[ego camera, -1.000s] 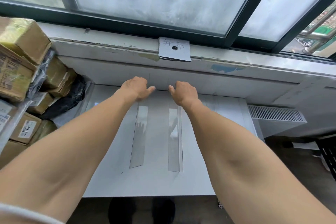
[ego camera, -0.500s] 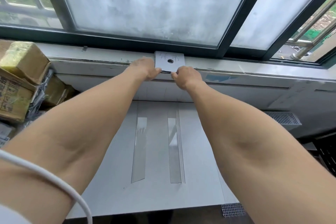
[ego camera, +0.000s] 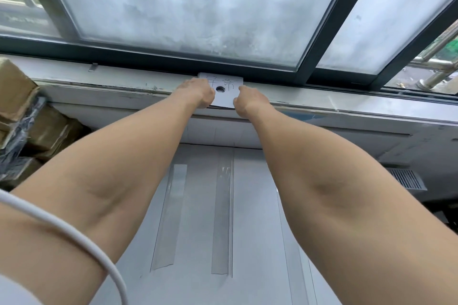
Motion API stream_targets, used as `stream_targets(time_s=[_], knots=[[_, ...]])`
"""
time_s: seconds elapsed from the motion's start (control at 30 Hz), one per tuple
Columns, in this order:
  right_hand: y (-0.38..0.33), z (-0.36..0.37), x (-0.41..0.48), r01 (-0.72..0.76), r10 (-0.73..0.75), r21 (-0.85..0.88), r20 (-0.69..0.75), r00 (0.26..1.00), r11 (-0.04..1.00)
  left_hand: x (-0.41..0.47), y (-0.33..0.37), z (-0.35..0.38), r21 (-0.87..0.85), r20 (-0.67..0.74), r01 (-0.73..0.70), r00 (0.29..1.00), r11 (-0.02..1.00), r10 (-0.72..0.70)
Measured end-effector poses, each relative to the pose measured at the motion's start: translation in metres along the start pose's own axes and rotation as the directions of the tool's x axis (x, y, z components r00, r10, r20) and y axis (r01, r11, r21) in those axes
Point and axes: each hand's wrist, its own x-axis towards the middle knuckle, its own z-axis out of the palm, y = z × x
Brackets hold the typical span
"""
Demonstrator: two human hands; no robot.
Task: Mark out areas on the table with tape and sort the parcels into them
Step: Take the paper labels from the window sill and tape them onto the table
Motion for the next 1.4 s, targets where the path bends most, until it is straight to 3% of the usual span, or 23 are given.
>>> stream_targets(time_s=[0.5,0.87,1.17,1.3,1.4], knots=[[-0.007,0.005,0.026,-0.081,0.069,0.352,0.046,0.997,0.932,0.016,0.006,0.012,-0.122,0.036,0.093,0.995,0.988,-0.089],[-0.031,-0.017,0.009,-0.044,0.119,0.473,-0.13,0.984,0.88,-0.001,0.0,-0.014,-0.169,-0.094,0.127,0.985,0.977,-0.144],[-0.107,-0.014,-0.024,0.071,0.014,0.411,-0.201,0.98,0.909,-0.038,-0.084,-0.039,-0.142,-0.335,0.26,0.895,0.955,-0.294],[-0.152,0.003,-0.045,0.127,-0.05,0.434,-0.186,0.981,0.892,-0.052,-0.142,-0.042,-0.229,-0.343,0.39,0.825,0.892,-0.449],[-0.175,0.024,-0.059,0.12,-0.052,0.43,-0.166,0.985,0.895,-0.058,-0.176,-0.039,-0.262,-0.278,0.429,0.825,0.865,-0.493]])
